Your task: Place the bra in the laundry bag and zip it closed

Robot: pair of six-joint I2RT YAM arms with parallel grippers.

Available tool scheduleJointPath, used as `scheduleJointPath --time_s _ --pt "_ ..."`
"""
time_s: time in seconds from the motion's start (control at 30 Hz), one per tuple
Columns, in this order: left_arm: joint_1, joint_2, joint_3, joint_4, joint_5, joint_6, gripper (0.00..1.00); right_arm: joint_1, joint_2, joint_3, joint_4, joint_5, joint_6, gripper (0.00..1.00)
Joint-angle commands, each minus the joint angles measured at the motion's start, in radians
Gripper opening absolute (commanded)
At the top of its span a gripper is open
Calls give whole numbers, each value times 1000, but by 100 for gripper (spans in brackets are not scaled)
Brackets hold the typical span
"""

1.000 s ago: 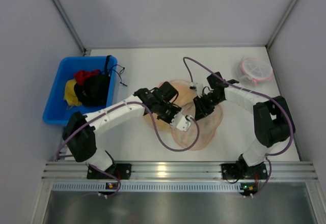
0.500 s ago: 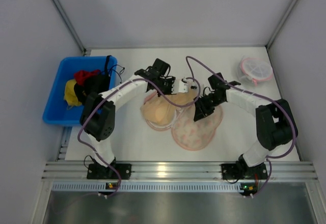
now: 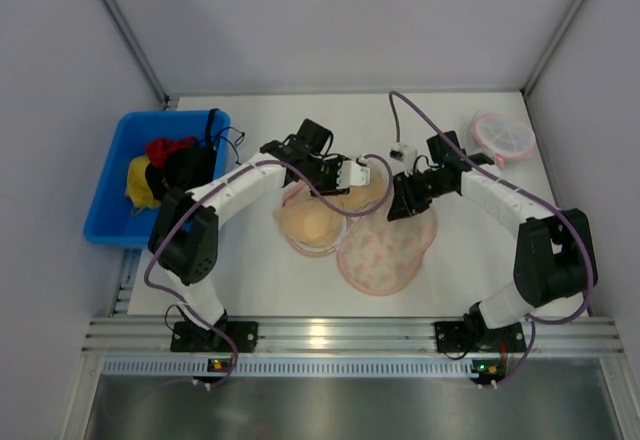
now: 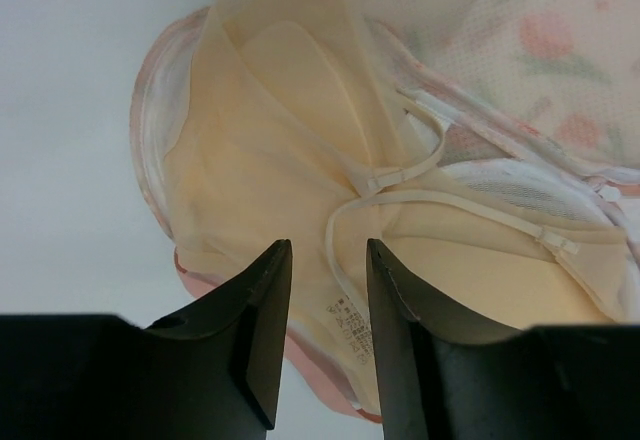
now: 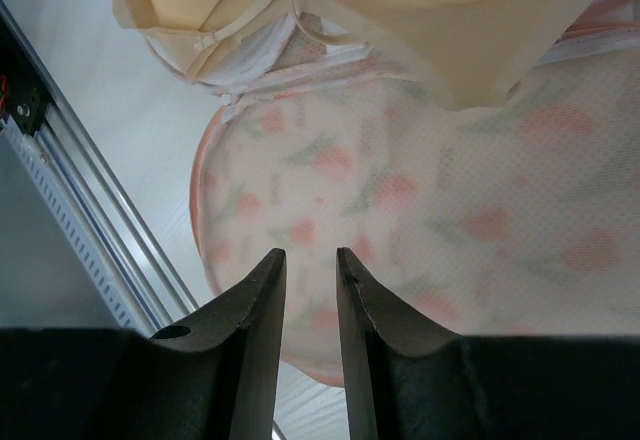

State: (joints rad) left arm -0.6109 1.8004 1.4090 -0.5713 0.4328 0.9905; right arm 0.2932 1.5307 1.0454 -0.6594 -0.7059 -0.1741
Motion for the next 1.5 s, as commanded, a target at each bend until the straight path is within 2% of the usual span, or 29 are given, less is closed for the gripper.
scheduleJointPath --time_s 0.0,0.1,0.23,0.4,0.57,0.93,1.1,1.17,1.23,1.33,1.37,1.47 --pt "-45 -107 -33 19 63 91 42 -22 9 50 30 -7 -10 28" --pt "-101 -116 -87 14 44 186 40 -29 19 59 34 -6 -10 28" --pt "-136 -107 -123 10 58 305 33 -45 32 71 24 -4 -10 28" --pt "-174 -50 -119 8 5 392 32 -57 48 76 15 3 -11 28" --pt "-188 43 -58 7 -49 390 34 -63 57 70 14 5 -11 28" --pt "-191 146 4 7 -140 379 36 -98 55 62 -3 -3 -33 28" --pt "-196 154 2 -10 -178 378 26 -106 48 51 -2 -9 -36 28" --pt "-196 152 13 -38 -167 381 18 -111 45 50 -3 -7 -39 28" --pt "-196 134 33 -74 -132 373 9 -117 37 51 -8 -9 -44 28" --pt "-199 78 44 -85 -54 329 5 -126 36 47 -14 -3 -54 28" --pt "-201 57 45 -85 -37 304 0 -127 34 48 -16 0 -57 27" --pt "-202 -12 54 -85 32 242 0 -135 34 45 -20 5 -67 27"
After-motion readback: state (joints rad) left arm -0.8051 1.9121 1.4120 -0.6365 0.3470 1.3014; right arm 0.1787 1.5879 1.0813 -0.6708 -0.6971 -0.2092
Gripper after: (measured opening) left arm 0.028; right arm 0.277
